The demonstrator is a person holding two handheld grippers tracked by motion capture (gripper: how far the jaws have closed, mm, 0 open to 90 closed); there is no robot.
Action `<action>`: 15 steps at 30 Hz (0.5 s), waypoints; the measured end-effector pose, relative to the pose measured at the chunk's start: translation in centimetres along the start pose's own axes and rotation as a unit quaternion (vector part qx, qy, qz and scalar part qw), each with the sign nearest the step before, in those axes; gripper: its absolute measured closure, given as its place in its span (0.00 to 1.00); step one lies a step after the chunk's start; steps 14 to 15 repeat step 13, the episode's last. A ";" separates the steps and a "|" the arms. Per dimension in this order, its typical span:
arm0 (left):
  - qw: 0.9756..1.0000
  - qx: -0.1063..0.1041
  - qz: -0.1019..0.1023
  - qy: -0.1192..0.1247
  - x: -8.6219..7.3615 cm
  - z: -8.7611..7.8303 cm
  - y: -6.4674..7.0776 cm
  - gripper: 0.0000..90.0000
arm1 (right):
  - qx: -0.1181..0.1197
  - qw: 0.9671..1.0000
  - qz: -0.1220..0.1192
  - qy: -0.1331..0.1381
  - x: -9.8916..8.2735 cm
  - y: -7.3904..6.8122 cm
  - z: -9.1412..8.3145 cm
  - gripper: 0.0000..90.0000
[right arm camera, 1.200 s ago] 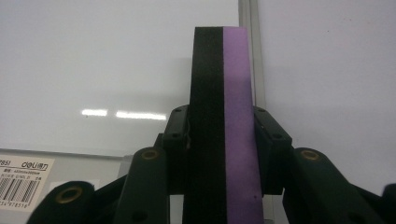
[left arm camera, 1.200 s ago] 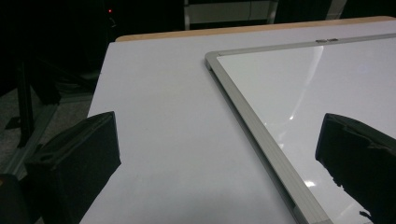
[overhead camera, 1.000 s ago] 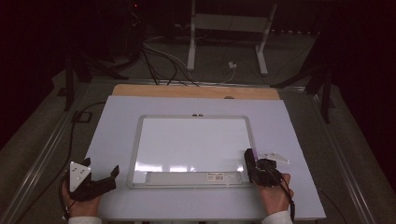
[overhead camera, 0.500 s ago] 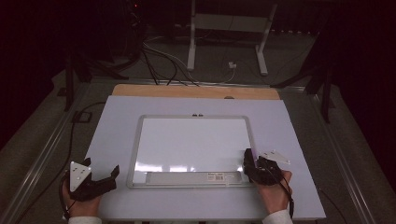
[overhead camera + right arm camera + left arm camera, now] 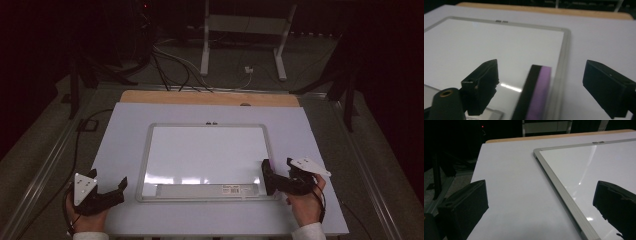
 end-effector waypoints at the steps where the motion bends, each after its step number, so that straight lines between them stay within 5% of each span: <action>1: 1.000 0.000 0.001 0.001 0.1 -0.1 0.0 0.01 | 0.002 1.000 -0.004 0.008 0.1 0.4 -0.3 0.12; 6: 1.000 0.003 -0.002 0.015 0.5 -0.3 -0.1 0.01 | 0.013 0.999 -0.001 0.043 0.4 2.1 -1.4 0.02; 15: 1.000 0.005 -0.004 0.020 0.7 -0.4 -0.2 0.01 | 0.013 0.998 -0.018 0.066 -0.2 3.5 -2.6 0.00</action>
Point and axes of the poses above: each handheld gripper's, and its own axes: z roughly forward along the jaws, x roughly out of its top, y roughly to its right, the point moved 10 cm from there along z, roughly forward along the jaws, and after that the axes turned 3 degrees about y, right-handed, at the moved point
